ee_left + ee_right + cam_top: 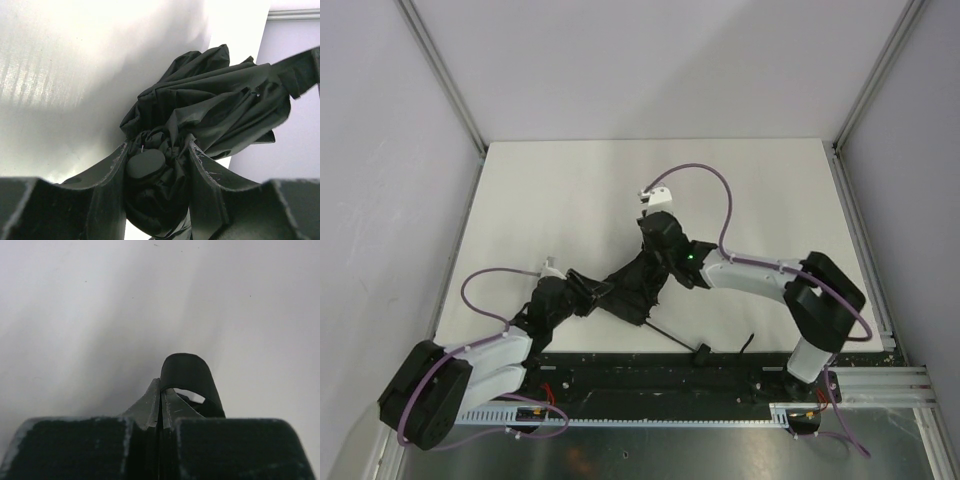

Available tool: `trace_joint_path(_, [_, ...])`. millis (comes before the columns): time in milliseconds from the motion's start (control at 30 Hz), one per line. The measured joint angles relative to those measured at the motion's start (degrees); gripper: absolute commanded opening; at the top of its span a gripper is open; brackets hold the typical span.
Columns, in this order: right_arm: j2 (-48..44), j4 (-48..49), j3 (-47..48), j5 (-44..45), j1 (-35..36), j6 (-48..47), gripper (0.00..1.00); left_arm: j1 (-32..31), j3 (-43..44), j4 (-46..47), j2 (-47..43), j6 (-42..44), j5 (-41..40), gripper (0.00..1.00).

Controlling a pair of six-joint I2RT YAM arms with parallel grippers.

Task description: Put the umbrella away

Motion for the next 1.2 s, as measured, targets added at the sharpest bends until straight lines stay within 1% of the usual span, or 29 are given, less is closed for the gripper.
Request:
trace_joint_path(100, [4.7, -0.6, 3.4, 1.2, -0.2, -3.4, 0.00, 0.0, 0.0, -0.3, -0.2, -0.1, 0.0, 0.00])
trace_joint_path(233, [8.0, -1.0, 4.0, 0.9, -1.4, -7.2, 0.01, 0.0, 0.0, -0.6, -0.2, -0.5, 0.0, 0.00])
trace_joint_path(333, [9.7, -1.2, 4.0, 0.5, -3.0, -9.3, 0.07, 0.0, 0.0, -0.6, -0.2, -0.6, 0.0, 0.00])
trace_joint_path(467, [12.1, 0.2, 4.2, -0.5, -6.8, -11.8, 0.12, -0.1, 0.0, -0.9, -0.2, -1.0, 0.0, 0.00])
trace_joint_path(533, [13.7, 0.8, 4.9, -1.7, -9.4, -12.8, 0.19, -0.1, 0.0, -0.9, -0.2, -1.0, 0.0, 0.00])
trace_joint_path(600, [15.6, 0.6, 6.4, -3.7, -12.4, -13.5, 0.30, -0.1, 0.0, -1.0, -0.2, -1.1, -0.1, 0.00])
trace_joint_path(633, [16.3, 0.0, 7.4, -4.5, -13.6, -13.9, 0.38, -0.1, 0.0, -1.1, -0.2, -1.2, -0.1, 0.00])
trace_joint_path(700, [17.2, -1.5, 9.3, -5.4, -15.5, -14.7, 0.68, -0.1, 0.0, -1.3, -0.2, -1.5, -0.2, 0.00])
trace_joint_path(733, [17.2, -2.7, 10.3, -5.4, -16.5, -15.5, 0.81, -0.1, -0.1, -1.5, -0.2, -1.6, -0.2, 0.00])
trace_joint_path(767, [17.1, -3.9, 11.1, -5.4, -17.1, -15.6, 0.90, -0.1, -0.1, -1.6, -0.2, -1.7, -0.2, 0.00])
trace_joint_path(800, [17.0, -5.5, 12.2, -5.6, -17.6, -15.6, 0.95, -0.1, -0.1, -1.7, -0.2, -2.0, -0.2, 0.00])
trace_joint_path(867, [16.7, -10.2, 14.2, -7.6, -18.8, -14.8, 0.98, -0.1, -0.1, -1.9, -0.2, -2.1, -0.2, 0.00])
trace_joint_path(933, [15.4, -15.0, 15.2, -10.3, -20.1, -13.6, 0.99, -0.1, -0.1, -2.1, -0.1, -2.5, -0.2, 0.00])
trace_joint_path(1000, [12.7, -19.5, 15.0, -11.9, -21.0, -12.7, 0.99, -0.1, -0.1, -2.1, 0.5, -3.1, -0.3, 0.00])
trace_joint_path(1067, [8.4, -21.9, 13.2, -11.3, -20.9, -12.8, 0.99, -0.1, -0.1, -2.1, 1.5, -3.9, -0.2, 0.00])
trace_joint_path(1133, [2.8, -23.0, 10.3, -9.6, -17.9, -13.6, 0.99, -0.1, -0.1, -1.6, 3.1, -5.0, 0.1, 0.00])
trace_joint_path(1200, [-2.6, -23.4, 7.7, -8.8, -12.2, -14.6, 0.99, -0.1, 0.0, -0.8, 4.3, -6.0, 0.5, 0.00])
